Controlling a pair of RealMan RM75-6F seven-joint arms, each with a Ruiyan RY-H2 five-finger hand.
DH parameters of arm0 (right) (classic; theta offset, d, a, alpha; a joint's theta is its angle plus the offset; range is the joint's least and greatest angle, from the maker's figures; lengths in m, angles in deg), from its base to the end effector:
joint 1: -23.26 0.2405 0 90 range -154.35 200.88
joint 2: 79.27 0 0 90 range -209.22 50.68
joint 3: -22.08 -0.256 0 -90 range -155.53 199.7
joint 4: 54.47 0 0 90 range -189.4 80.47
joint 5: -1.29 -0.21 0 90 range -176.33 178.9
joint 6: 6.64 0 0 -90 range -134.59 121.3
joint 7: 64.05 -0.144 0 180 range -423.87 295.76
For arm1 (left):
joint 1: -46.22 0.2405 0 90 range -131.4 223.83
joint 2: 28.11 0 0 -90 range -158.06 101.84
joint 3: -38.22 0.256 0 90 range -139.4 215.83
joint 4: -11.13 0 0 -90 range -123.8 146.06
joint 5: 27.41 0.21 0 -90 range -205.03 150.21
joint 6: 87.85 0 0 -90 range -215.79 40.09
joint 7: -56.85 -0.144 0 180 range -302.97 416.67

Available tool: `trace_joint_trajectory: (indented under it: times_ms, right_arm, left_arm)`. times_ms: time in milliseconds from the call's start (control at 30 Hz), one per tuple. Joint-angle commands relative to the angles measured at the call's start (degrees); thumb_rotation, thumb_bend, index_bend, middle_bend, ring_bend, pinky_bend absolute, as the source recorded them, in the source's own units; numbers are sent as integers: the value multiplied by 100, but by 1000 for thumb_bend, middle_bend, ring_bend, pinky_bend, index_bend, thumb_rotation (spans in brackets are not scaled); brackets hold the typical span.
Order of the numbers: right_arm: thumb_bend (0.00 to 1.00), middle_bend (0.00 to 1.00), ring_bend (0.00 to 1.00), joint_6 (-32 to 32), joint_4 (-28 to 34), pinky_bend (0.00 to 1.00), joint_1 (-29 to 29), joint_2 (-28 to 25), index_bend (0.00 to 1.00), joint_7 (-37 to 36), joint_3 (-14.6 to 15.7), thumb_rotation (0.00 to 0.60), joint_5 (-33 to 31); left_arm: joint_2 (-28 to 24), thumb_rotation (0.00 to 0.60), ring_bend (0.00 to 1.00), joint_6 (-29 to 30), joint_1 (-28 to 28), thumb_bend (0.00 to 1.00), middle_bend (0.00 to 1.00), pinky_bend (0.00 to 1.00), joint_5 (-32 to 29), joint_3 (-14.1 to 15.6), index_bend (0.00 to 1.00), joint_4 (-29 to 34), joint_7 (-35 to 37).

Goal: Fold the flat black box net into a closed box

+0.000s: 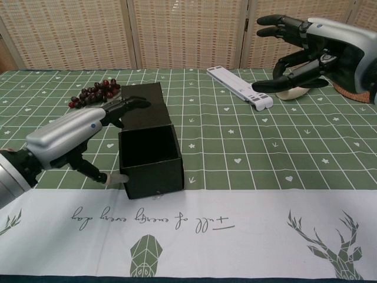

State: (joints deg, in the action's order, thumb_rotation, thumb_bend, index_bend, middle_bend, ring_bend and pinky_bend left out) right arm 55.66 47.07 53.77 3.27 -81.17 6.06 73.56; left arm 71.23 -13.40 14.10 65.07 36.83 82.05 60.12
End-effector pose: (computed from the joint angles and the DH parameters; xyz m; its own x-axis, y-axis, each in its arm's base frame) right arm -0.1318 -0.3025 0.0387 -0.3438 -0.3357 0.8770 -0.8871 -0.1901 -0.4206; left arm -0.1683 0.2760 -0.0437 0.2306 0.1473 0.9618 0.8298 -0.5460 -0.1153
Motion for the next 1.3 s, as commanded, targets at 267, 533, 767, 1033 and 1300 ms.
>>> trace_joint_trajectory:
  times_ms: [267,533,767,1033,1300]
  right_arm:
    - [0,4,629,106,0,1000,-40,-34,0,-102,31,600,101]
    - [4,3,629,145,77,1000,-72,-90,0,-195,80,600,189]
    - [11,4,629,167,126,1000,-84,-128,0,-277,114,600,265]
    - [12,3,629,177,127,1000,-97,-149,0,-345,153,600,298]
    - [15,4,629,175,76,1000,-110,-180,0,-419,182,600,318]
  left_arm:
    - [-670,600,35,-312,343,168,0,246,-693,-29,0,860,1020]
    - [-1262,600,350,-1227,332,167,0,707,-1358,-72,0,1436,1951]
    - [-1234,600,392,-1933,190,150,0,768,-1779,-221,0,1343,2390]
    - [-1011,600,389,-2318,-33,143,0,779,-1909,-492,0,1076,2621]
    - [-830,600,393,-2665,-234,143,0,785,-1948,-665,0,977,2897]
